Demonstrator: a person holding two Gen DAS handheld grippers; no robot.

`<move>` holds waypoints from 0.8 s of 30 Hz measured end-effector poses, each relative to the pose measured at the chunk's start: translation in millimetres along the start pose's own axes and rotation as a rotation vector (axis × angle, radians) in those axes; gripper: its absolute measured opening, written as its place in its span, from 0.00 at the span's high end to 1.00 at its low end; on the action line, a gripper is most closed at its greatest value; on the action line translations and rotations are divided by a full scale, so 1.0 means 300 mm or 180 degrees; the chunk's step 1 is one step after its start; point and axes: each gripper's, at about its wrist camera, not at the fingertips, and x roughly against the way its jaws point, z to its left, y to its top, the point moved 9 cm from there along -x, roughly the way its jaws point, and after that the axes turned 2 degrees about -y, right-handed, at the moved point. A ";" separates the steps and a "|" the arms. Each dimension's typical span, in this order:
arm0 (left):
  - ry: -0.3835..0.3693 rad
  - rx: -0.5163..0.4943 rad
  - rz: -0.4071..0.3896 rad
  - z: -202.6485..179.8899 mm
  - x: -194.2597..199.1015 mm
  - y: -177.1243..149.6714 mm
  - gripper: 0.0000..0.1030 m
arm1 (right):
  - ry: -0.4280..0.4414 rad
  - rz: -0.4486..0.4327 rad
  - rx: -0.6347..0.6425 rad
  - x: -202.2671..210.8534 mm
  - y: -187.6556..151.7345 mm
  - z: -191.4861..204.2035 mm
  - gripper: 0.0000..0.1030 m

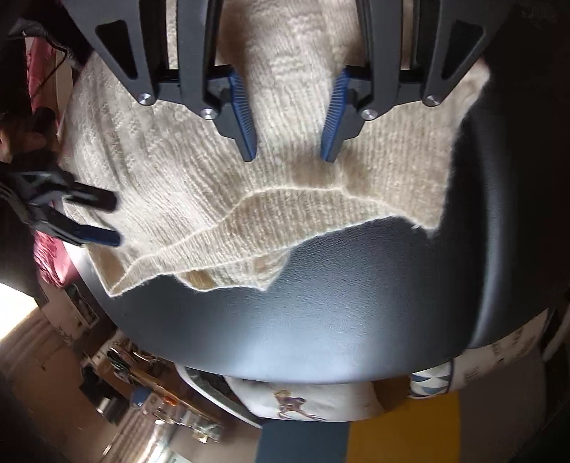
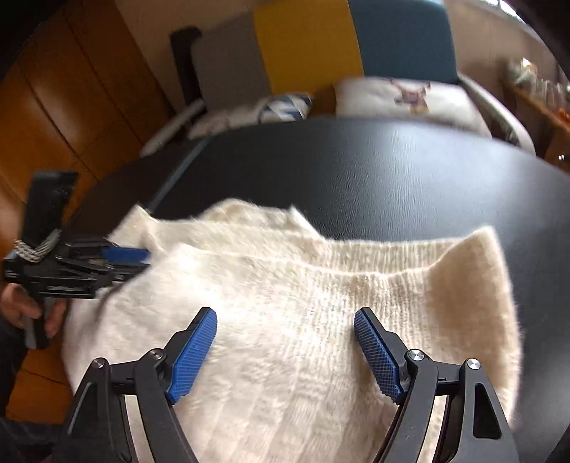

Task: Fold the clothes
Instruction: 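Release the sweater with both grippers and lay it flat on the ottoman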

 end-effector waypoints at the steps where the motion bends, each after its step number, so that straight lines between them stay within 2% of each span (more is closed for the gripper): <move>1: -0.0004 -0.0045 -0.0029 -0.003 0.001 -0.007 0.64 | -0.0022 -0.0026 0.0058 -0.018 -0.006 0.009 0.25; 2: 0.0026 -0.0098 -0.0076 -0.006 0.005 -0.018 0.66 | -0.0061 -0.0059 0.0135 -0.030 -0.014 0.021 0.30; 3: 0.0086 -0.0143 -0.0137 -0.009 0.012 -0.032 0.76 | -0.0111 -0.0102 0.0209 -0.030 -0.014 0.033 0.45; 4: 0.0110 -0.0123 -0.0211 -0.006 0.023 -0.041 0.92 | -0.0137 -0.0140 0.0227 -0.026 -0.001 0.038 0.57; 5: 0.0084 -0.0020 -0.0305 0.002 0.036 -0.045 0.95 | -0.0164 -0.0178 0.0245 -0.023 0.011 0.042 0.64; 6: 0.0047 0.0087 -0.0417 0.011 0.052 -0.050 0.96 | -0.0190 -0.0217 0.0262 -0.019 0.023 0.046 0.83; 7: -0.0035 0.0201 -0.0577 0.016 0.079 -0.052 0.96 | -0.0216 -0.0255 0.0280 -0.014 0.036 0.051 0.89; 9: -0.0255 0.0404 -0.0969 0.016 0.171 -0.047 0.96 | -0.0269 -0.0332 0.0316 -0.006 0.061 0.059 0.91; 11: -0.0338 0.0527 -0.1300 0.021 0.250 -0.021 0.96 | -0.0321 -0.0408 0.0351 0.002 0.085 0.068 0.91; 14: -0.0204 0.0576 -0.1491 0.036 0.266 0.029 0.96 | -0.0400 -0.0523 0.0404 0.016 0.123 0.081 0.92; 16: -0.0073 0.0623 -0.1422 0.059 0.209 0.058 0.96 | -0.0479 -0.0475 0.0332 -0.037 0.131 0.060 0.92; 18: 0.0110 0.0690 -0.1201 0.097 0.105 0.060 0.95 | -0.0559 -0.0382 0.0222 -0.110 0.128 0.030 0.92; 20: 0.0051 0.0800 -0.0989 0.122 0.025 0.036 0.93 | -0.0595 -0.0337 0.0165 -0.150 0.107 0.017 0.92; 24: 0.0057 0.0864 -0.1012 0.127 0.036 0.015 0.93 | -0.0691 -0.0328 0.0155 -0.150 0.109 0.009 0.92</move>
